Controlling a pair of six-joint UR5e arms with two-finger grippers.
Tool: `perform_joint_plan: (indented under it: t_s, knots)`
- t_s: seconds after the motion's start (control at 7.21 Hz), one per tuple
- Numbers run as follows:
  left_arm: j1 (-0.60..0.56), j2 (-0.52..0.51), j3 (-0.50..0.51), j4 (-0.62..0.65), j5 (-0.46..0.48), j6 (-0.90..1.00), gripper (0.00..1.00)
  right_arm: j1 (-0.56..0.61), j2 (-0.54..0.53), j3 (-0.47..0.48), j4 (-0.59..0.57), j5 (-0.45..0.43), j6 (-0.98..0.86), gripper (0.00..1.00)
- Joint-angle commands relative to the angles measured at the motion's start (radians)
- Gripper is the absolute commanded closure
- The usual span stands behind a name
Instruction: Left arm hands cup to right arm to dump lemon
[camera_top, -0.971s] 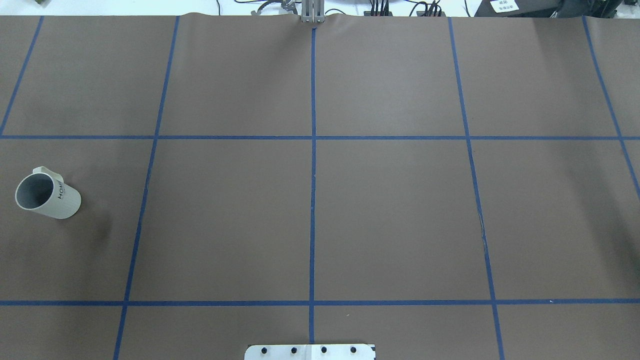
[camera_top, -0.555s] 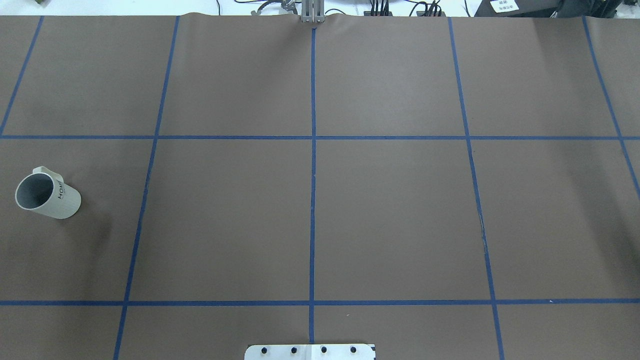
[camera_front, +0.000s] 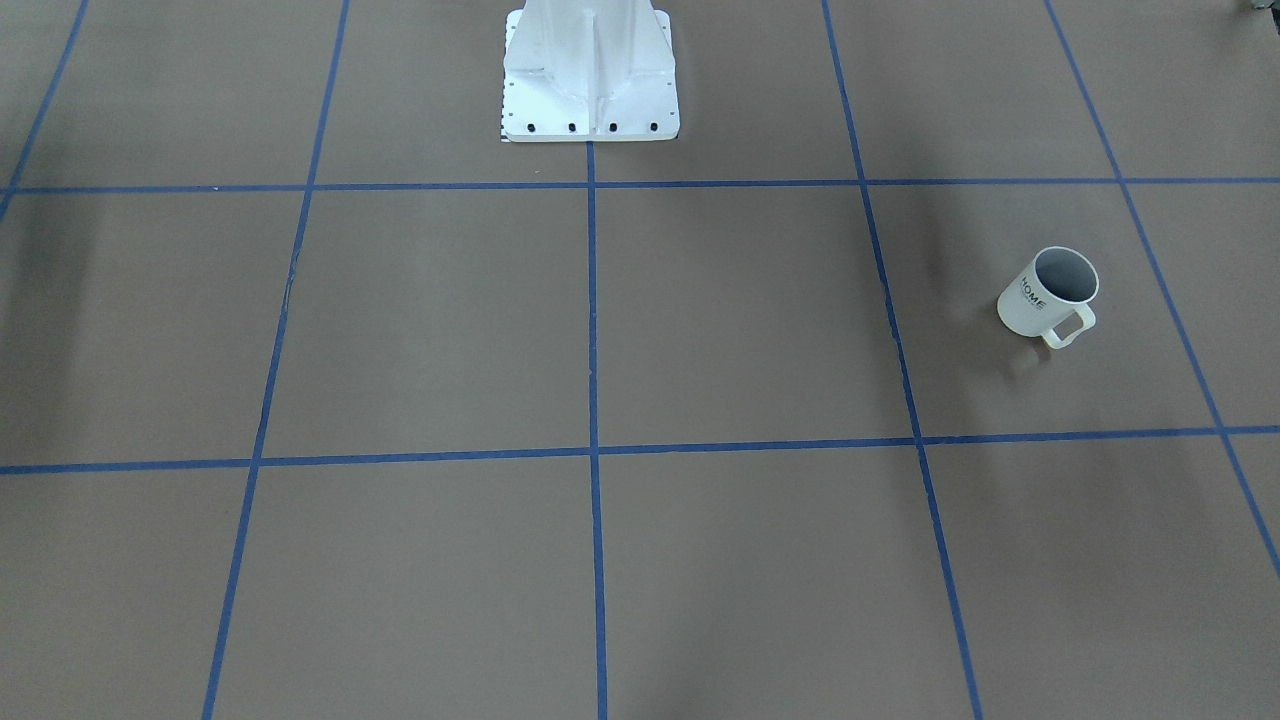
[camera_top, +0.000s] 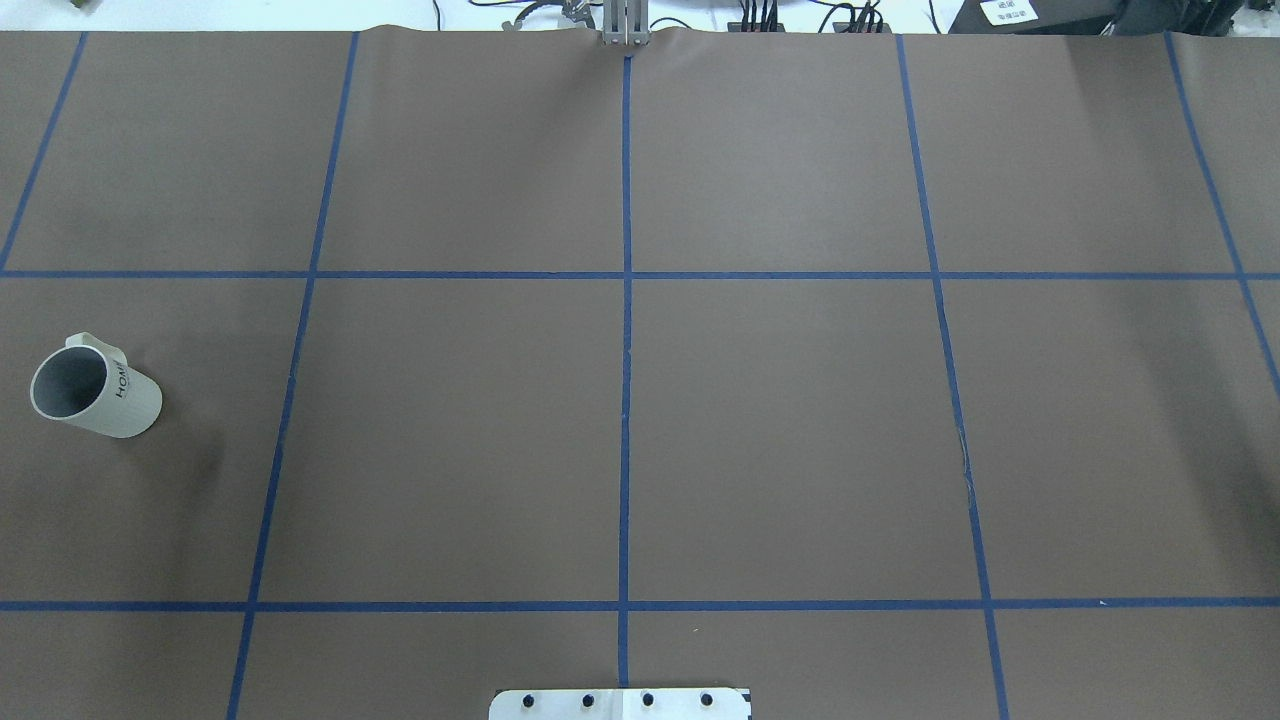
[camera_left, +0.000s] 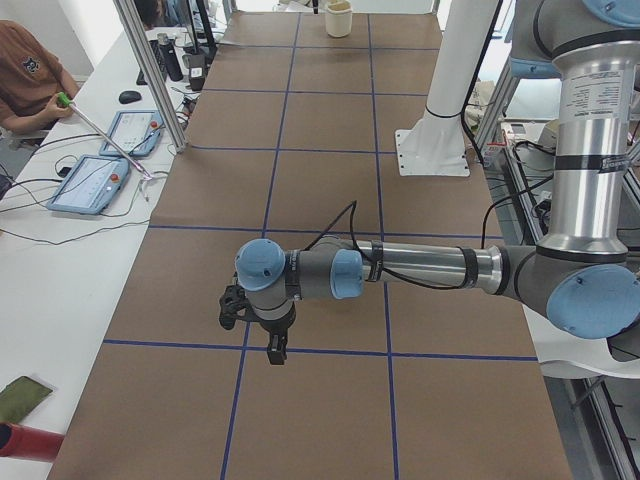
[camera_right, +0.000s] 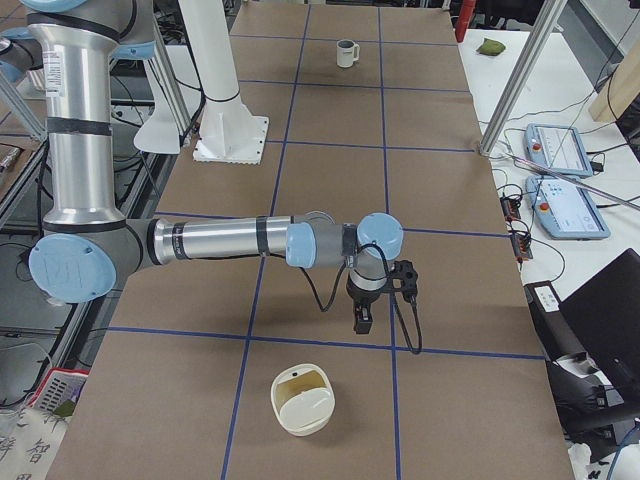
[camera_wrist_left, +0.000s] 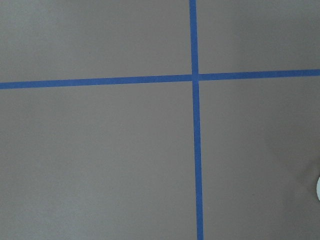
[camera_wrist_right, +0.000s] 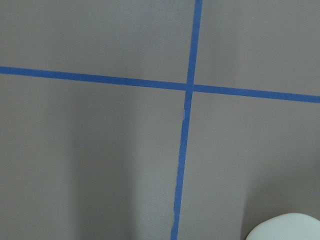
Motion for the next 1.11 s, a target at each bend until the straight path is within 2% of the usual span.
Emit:
perform_joint_plan:
  t_s: [0.0, 0.97]
  knots:
    - [0.0, -0.001, 0.0, -0.001, -0.001, -0.005, 0.0, -0.002, 0.0, 0.01, -0.025, -0.003, -0.004, 0.0]
    - [0.0, 0.005, 0.0, -0.012, 0.005, -0.006, 0.0, -0.001, -0.02, 0.025, -0.022, -0.002, -0.095, 0.0]
